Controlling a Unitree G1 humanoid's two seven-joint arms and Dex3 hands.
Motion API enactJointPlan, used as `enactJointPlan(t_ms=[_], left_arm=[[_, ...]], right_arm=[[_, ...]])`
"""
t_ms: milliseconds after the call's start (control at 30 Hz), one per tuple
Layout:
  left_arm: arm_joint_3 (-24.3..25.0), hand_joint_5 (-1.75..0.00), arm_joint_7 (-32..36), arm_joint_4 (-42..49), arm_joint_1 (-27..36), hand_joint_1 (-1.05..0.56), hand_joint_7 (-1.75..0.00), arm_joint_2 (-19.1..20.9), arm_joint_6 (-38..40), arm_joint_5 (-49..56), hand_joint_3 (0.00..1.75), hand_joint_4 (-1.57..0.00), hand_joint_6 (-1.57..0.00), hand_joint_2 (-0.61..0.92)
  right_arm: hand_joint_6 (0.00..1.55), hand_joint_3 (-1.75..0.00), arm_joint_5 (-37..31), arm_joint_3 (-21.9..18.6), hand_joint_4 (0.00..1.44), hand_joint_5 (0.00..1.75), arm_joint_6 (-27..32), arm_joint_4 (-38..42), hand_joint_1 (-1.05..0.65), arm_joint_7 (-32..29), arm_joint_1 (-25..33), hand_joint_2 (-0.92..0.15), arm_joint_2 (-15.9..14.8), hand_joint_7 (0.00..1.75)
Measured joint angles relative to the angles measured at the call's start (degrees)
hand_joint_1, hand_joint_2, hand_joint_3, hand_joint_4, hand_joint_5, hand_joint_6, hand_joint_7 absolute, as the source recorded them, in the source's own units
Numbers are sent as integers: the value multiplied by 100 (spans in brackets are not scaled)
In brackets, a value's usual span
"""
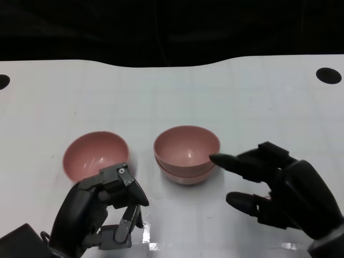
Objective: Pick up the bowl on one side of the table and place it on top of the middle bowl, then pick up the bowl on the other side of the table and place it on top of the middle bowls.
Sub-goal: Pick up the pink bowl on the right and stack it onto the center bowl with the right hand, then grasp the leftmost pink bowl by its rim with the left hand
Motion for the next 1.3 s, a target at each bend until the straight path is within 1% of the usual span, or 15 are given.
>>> enactJointPlan(t_ms=[133, 167, 200, 233, 267, 300, 400, 500, 667, 733, 833, 867, 1033, 1200, 1300], left_arm=[[8, -164, 7, -9, -4, -21, -141, -30, 20, -37, 119, -79, -75, 47], [7, -163, 20, -20, -1, -21, -140, -41, 26, -36, 119, -79, -75, 47], [8, -162, 43, -34, 2, -20, -139, -48, 26, -36, 118, -79, -76, 48], [10, -160, 58, -52, 4, -20, -136, -54, 30, -31, 118, -80, -77, 47], [10, -158, 59, -73, 9, -20, -133, -57, 30, -23, 118, -80, -78, 48], [13, -154, 60, -95, 17, -19, -125, -58, 34, -19, 117, -79, -79, 48], [28, -142, 184, -208, 57, -19, -107, -61, 75, 37, 111, -78, -81, 49], [48, -125, 420, -404, 73, -24, -79, -60, 81, 239, 94, -72, -76, 53], [106, -100, 775, -614, 70, -30, -42, 150, 29, 966, 71, -54, -66, 60], [163, -93, 863, -780, 68, -33, -30, 291, 35, 1210, 55, -48, -62, 67], [276, -82, 1042, -1109, 57, -39, -12, 535, 186, 1726, 21, -35, -56, 83], [306, -81, 1127, -1219, 53, -40, -9, 644, 237, 1980, 15, -33, -55, 86], [502, -76, 1482, -1872, 26, -53, -2, 1066, 682, 3281, 5, -27, -49, 91], [487, -67, 1544, -2422, -111, -53, -2, 1529, 1251, 4756, 1, -28, -50, 90], [325, -56, 1559, -2505, -263, -53, -2, 1685, 1538, 5519, 0, -41, -57, 89]], right_arm=[[86, -24, 1000, -157, 55, 123, -229, -168, -24, 312, 515, -92, 196, 36], [85, -30, 1268, -200, 58, 127, -276, -203, -20, 410, 615, -89, 236, 47], [81, -42, 1521, -235, 60, 129, -312, -229, -18, 499, 701, -84, 286, 59], [78, -69, 1796, -262, 65, 133, -310, -289, -14, 624, 806, -71, 339, 78], [78, -83, 2029, -295, 68, 137, -287, -386, -13, 732, 923, -64, 388, 87], [79, -93, 2239, -337, 72, 142, -232, -501, -10, 843, 1048, -59, 426, 96], [79, -109, 2686, -484, 80, 149, 71, -758, -5, 1077, 1325, -52, 532, 114], [81, -133, 2906, -581, 87, 159, 380, -866, -2, 1254, 1457, -45, 652, 128], [83, -149, 3098, -686, 93, 173, 960, -1040, -1, 1481, 1543, -39, 830, 139], [81, -153, 3098, -700, 94, 174, 1088, -1085, -1, 1525, 1549, -37, 882, 144], [81, -155, 3072, -730, 94, 175, 1293, -1143, -3, 1545, 1550, -35, 967, 149], [80, -156, 3062, -745, 94, 175, 1374, -1161, -3, 1555, 1549, -35, 991, 150], [81, -155, 3057, -802, 94, 175, 1780, -1317, -3, 1636, 1555, -34, 1071, 151], [81, -154, 3060, -864, 94, 175, 2181, -1373, -3, 1710, 1565, -33, 1111, 151], [81, -155, 3061, -878, 93, 175, 2272, -1410, -3, 1739, 1563, -33, 1160, 150]])
